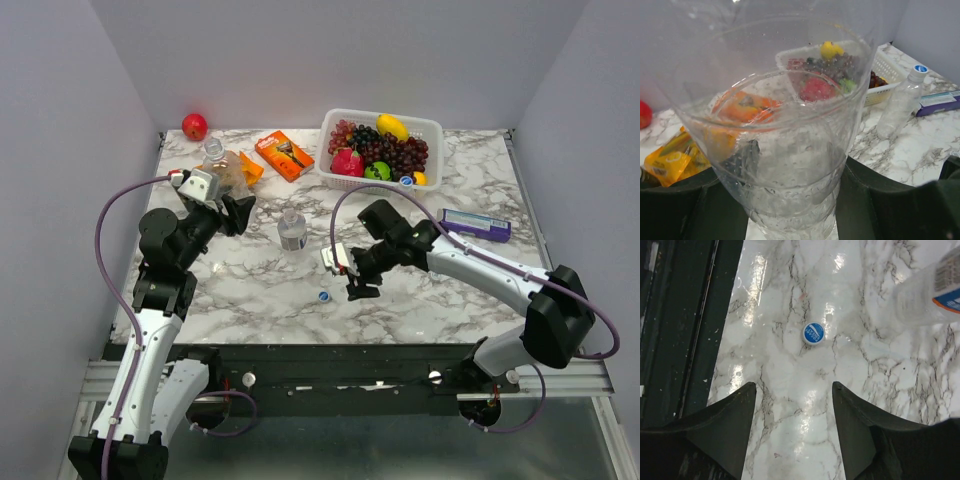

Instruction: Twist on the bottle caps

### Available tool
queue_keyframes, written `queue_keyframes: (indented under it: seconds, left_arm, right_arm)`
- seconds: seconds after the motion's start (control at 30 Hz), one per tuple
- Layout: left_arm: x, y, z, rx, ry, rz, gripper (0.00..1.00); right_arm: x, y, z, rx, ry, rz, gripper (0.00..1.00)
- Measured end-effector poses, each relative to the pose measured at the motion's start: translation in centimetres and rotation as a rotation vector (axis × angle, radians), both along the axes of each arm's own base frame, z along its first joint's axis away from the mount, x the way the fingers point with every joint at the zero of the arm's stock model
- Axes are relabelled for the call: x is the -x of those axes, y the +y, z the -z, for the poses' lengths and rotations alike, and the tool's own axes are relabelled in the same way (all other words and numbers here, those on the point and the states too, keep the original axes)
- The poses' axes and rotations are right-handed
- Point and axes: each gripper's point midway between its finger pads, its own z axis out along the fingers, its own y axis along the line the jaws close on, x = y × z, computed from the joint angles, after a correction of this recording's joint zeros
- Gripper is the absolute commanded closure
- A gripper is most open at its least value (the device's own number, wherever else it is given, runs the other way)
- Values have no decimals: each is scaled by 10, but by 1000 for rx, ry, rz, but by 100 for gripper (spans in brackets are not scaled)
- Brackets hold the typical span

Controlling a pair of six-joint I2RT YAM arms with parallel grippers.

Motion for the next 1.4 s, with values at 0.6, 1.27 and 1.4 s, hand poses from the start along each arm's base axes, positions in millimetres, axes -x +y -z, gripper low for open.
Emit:
queue_keyframes:
  seconds: [0.6, 1.27, 1.4]
  left_arm:
    - [3, 34, 20, 47, 85, -117, 100]
    - [9, 32, 24, 45, 100, -95, 100]
    - [9, 31, 27, 44, 109, -91, 100]
  right_arm:
    - [-9, 73, 99, 87, -34, -142, 39]
    - [-15, 65, 117, 167, -59, -188, 62]
    - [-17, 65, 117, 174, -65, -189, 72]
